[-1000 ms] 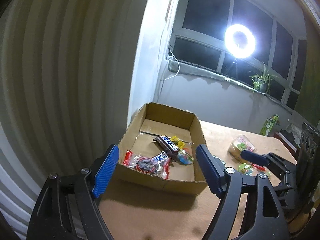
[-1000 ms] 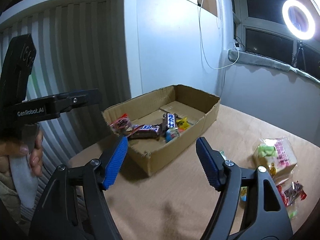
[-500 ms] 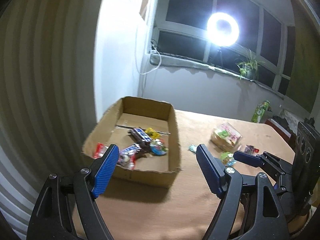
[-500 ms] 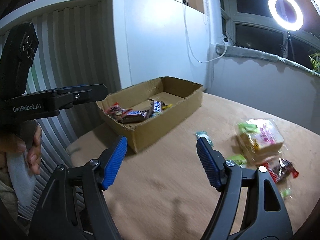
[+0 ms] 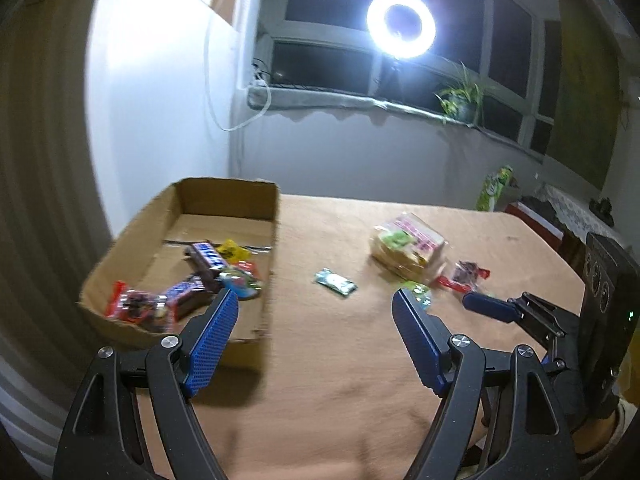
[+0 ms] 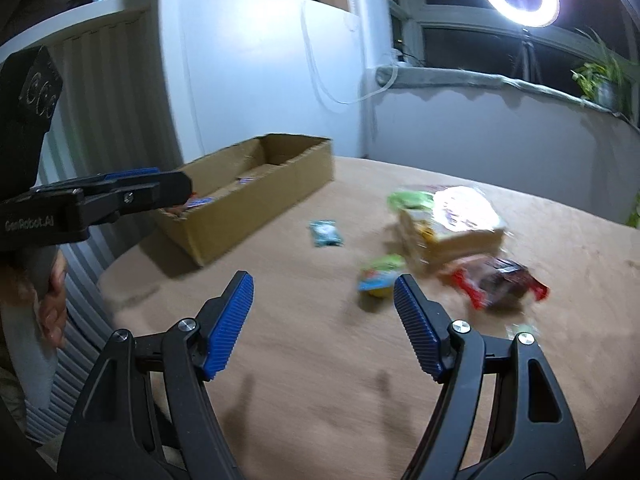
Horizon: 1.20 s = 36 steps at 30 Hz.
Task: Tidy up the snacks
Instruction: 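Move both open tools back toward the remaining snacks, then grasp the green-lidded cake cup with the left gripper while the right gripper grasps the green candy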
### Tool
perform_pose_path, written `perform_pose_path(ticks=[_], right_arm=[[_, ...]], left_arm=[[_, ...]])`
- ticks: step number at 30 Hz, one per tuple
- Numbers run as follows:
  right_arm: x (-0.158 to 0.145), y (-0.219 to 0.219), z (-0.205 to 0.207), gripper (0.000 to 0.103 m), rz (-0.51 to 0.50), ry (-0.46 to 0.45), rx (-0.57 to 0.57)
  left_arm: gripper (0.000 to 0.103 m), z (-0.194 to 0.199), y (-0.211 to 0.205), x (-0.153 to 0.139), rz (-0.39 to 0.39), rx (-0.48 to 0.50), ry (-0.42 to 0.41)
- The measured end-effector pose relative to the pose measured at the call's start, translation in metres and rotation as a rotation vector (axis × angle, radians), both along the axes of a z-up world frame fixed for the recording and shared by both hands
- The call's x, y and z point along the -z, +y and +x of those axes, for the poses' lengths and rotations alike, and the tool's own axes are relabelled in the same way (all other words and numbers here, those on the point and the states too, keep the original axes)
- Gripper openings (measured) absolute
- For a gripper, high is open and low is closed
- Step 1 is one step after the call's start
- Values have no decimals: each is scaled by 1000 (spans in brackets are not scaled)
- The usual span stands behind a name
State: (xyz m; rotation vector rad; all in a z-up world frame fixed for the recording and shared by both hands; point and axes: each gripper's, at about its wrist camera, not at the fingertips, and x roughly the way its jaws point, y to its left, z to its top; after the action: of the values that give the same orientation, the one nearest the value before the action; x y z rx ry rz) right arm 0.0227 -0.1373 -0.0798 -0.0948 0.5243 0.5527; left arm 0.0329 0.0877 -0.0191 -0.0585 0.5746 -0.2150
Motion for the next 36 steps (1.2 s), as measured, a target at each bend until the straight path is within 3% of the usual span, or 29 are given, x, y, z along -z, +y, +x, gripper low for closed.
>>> perform_pose_path(ticks=[14, 20, 27, 33, 34, 35, 36], right_arm=[[12, -80, 27, 76, -2, 55, 182], [21, -105, 40, 76, -34, 120, 239], [27, -109, 50, 76, -49, 170, 236], [31, -105, 54, 75, -67, 186, 231], [31, -104, 55, 66, -71, 184, 230], [31, -104, 56, 53, -76, 180, 232], [31, -104, 56, 46, -77, 177, 234]], left_arm=[[80, 37, -77, 32, 47, 161, 108], [80, 58, -107, 52, 92, 209, 166], [79, 78, -117, 70, 101, 201, 243], [79, 81, -116, 74, 93, 206, 249], [75, 80, -116, 75, 95, 206, 245], [61, 80, -116, 75, 98, 200, 238], [56, 83, -116, 74, 97, 193, 234]])
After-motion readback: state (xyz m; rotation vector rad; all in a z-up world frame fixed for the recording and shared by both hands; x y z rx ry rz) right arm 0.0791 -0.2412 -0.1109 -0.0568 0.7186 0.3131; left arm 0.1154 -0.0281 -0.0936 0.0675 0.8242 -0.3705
